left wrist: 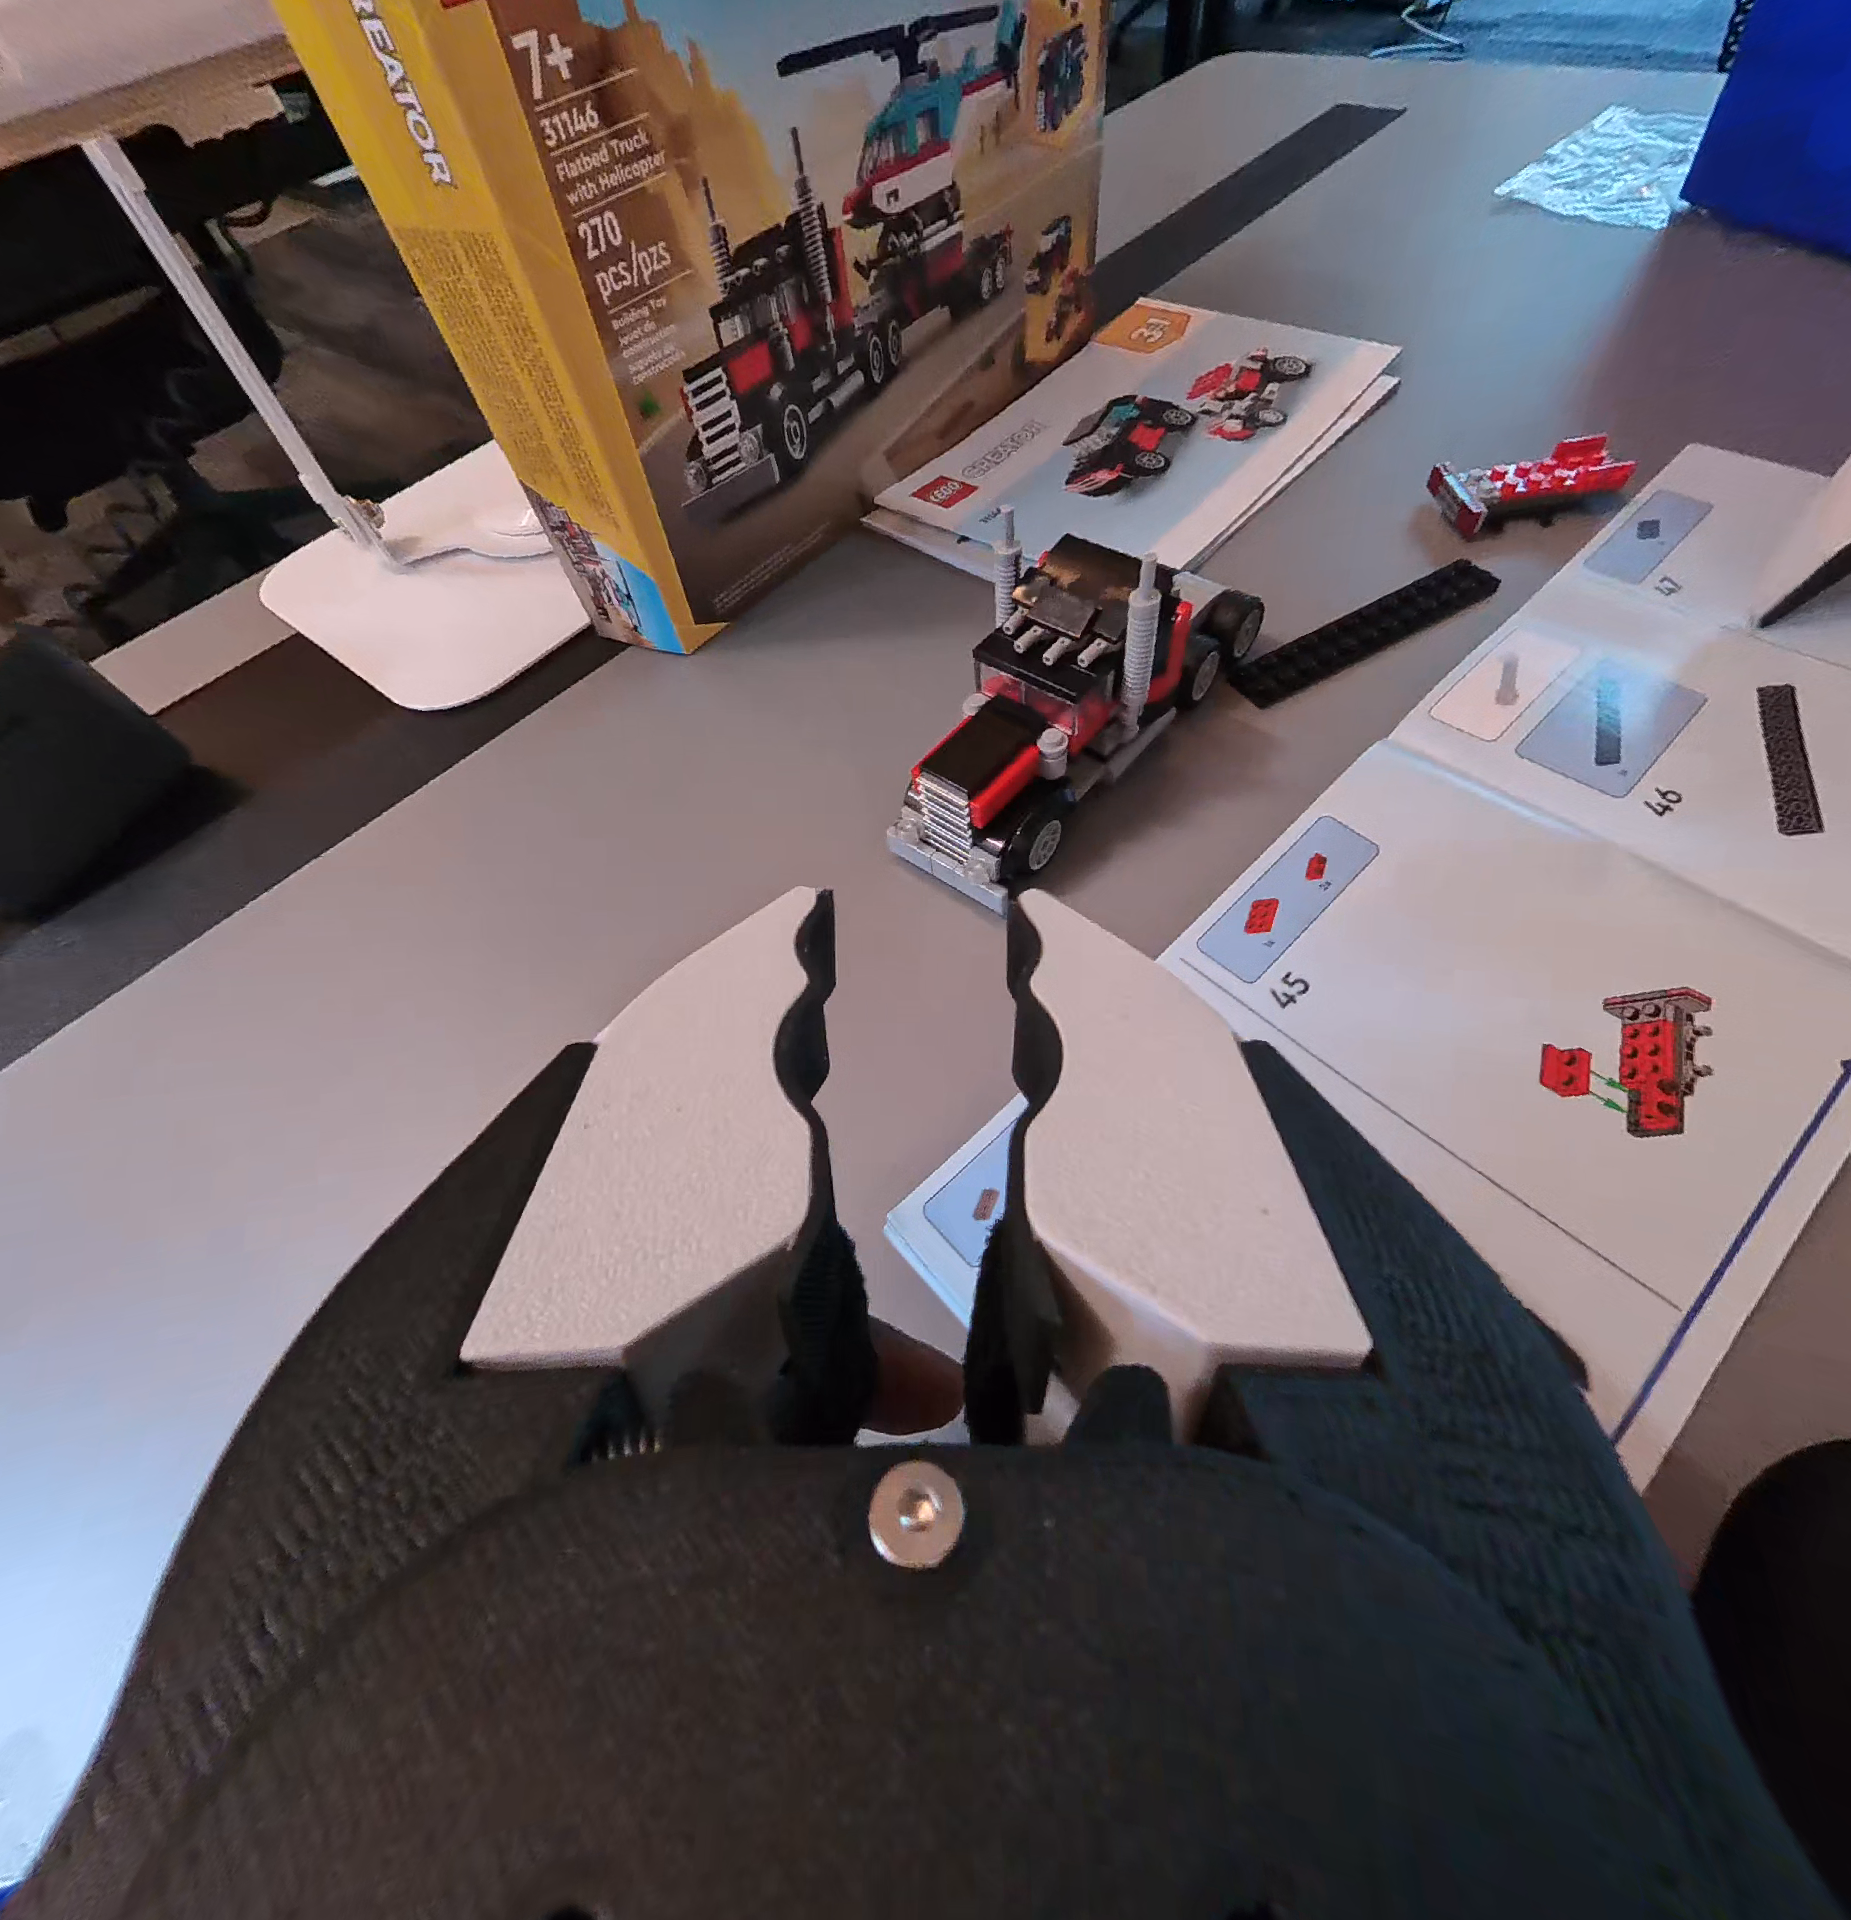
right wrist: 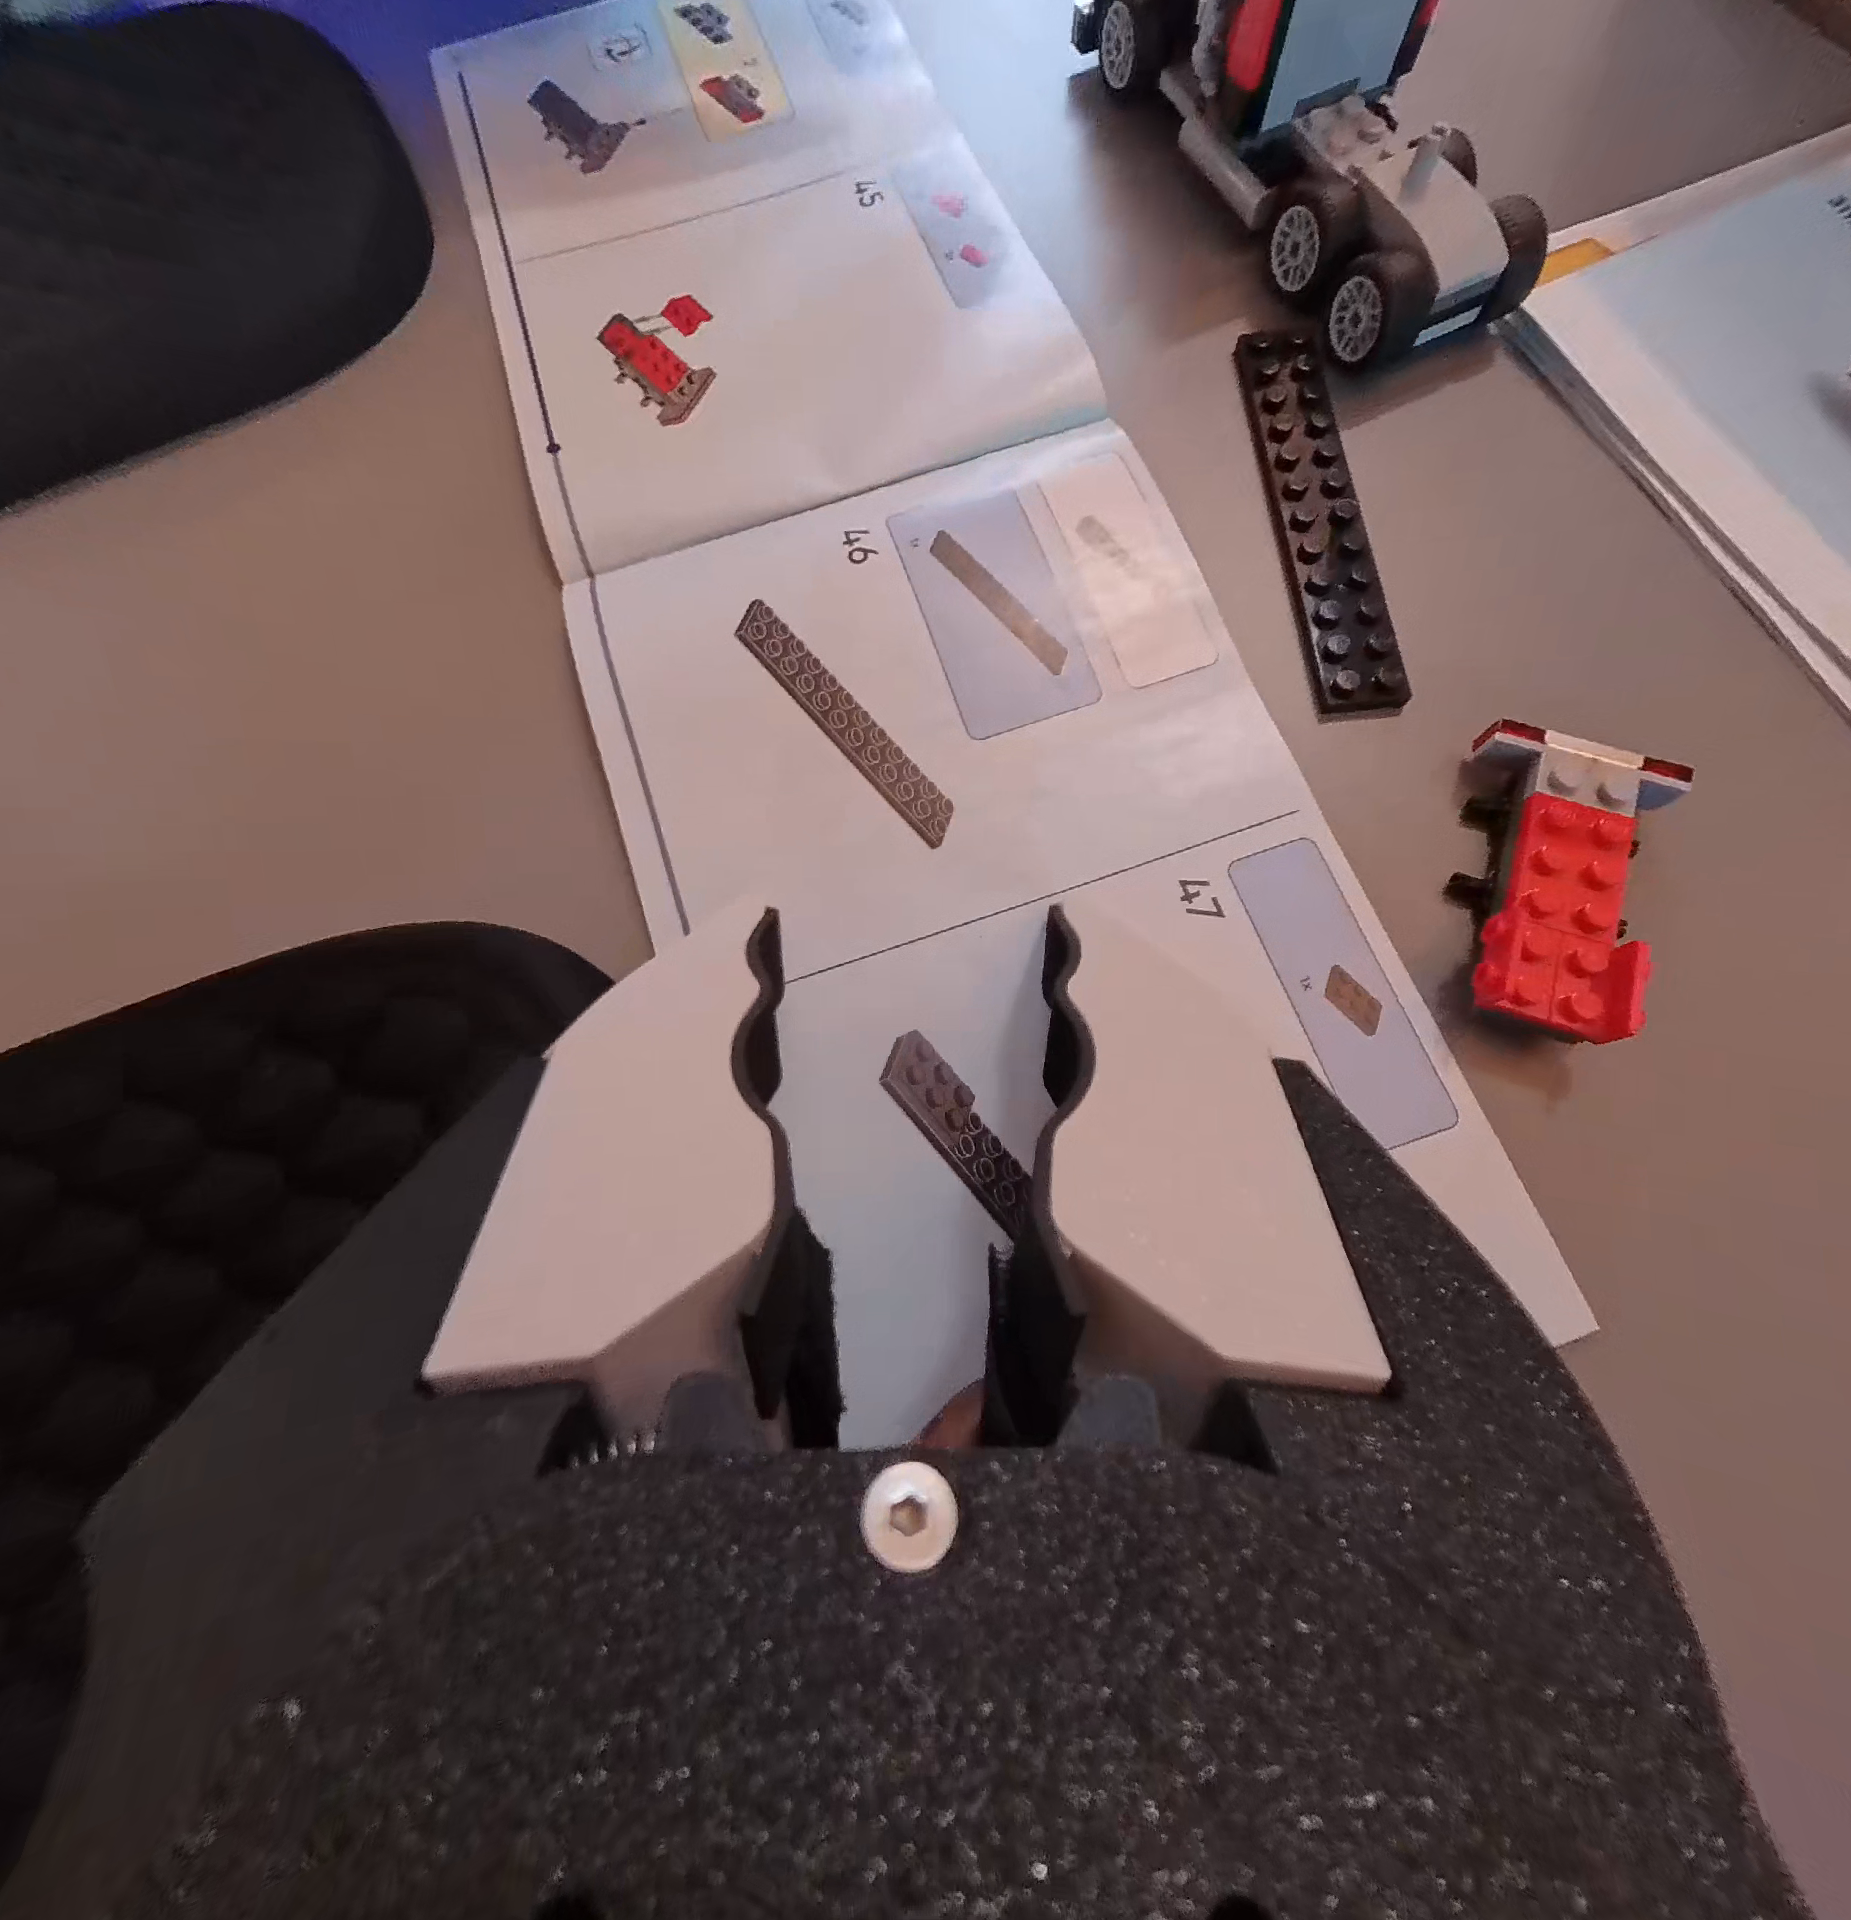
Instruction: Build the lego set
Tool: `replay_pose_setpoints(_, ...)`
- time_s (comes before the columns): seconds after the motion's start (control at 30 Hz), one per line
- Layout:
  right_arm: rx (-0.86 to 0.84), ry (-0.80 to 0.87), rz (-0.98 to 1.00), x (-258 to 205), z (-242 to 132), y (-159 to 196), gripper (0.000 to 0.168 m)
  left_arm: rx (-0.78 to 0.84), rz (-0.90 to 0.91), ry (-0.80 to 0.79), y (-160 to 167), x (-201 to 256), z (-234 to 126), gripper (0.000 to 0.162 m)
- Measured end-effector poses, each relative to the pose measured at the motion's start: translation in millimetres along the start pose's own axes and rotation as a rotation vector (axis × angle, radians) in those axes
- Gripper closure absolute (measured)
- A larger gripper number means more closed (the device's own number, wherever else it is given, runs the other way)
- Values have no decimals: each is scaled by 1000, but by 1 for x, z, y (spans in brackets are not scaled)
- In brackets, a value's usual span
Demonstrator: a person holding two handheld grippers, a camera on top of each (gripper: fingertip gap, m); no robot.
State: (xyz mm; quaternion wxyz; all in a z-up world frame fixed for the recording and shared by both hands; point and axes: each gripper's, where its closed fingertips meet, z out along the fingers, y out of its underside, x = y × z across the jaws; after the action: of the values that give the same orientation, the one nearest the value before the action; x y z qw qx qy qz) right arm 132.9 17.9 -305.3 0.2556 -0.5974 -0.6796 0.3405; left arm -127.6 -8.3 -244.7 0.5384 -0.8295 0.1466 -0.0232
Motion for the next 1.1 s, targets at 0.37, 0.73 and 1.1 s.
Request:
replay_pose_setpoints(0.37,-11,-45,-42,-3,2,-3,114,-59,110,232,2,47,3,130)
replay_pose_setpoints(0.73,-84,96,193,25,-34,25,86,-254,374,380,16,148,55,139)
replay_pose_setpoints(1.1,-106,36,142,16,-11,7,79,-254,220,487,23,154,54,147)
